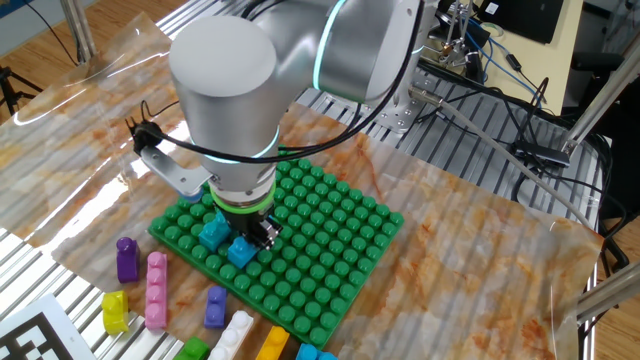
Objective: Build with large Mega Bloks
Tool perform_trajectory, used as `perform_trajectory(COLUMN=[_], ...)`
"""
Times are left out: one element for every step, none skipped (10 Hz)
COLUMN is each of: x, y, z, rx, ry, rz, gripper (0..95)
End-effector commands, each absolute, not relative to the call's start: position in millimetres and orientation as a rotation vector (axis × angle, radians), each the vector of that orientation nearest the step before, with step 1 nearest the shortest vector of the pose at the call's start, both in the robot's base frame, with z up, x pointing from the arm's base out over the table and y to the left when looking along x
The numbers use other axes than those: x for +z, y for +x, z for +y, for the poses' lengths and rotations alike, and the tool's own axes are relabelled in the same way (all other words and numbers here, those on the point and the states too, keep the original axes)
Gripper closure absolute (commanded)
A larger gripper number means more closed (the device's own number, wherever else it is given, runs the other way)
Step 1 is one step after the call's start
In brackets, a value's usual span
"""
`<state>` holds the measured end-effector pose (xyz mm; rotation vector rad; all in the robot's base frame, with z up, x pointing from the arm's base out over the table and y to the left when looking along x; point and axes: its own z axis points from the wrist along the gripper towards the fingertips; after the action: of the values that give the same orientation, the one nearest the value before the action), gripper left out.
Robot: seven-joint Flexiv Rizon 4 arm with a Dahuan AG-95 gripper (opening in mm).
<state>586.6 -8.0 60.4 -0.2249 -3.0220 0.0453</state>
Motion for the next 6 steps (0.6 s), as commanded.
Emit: perform_trajectory(x=[57.4, 57.0, 56.4, 54.9, 53.2, 50.4], y=[587.7, 588.1, 588.7, 588.5, 587.7, 586.0], z=[-7.5, -7.9, -8.5, -9.2, -9.3, -8.6], rx=[0.04, 0.041, 0.035, 0.03, 0.013, 0.008], ry=[-0.222, -0.222, -0.218, -0.218, -0.217, -0.216], rz=[-3.02, -3.022, -3.021, -3.019, -3.022, -3.033], gripper=[95.0, 95.0, 95.0, 95.0, 95.0, 95.0])
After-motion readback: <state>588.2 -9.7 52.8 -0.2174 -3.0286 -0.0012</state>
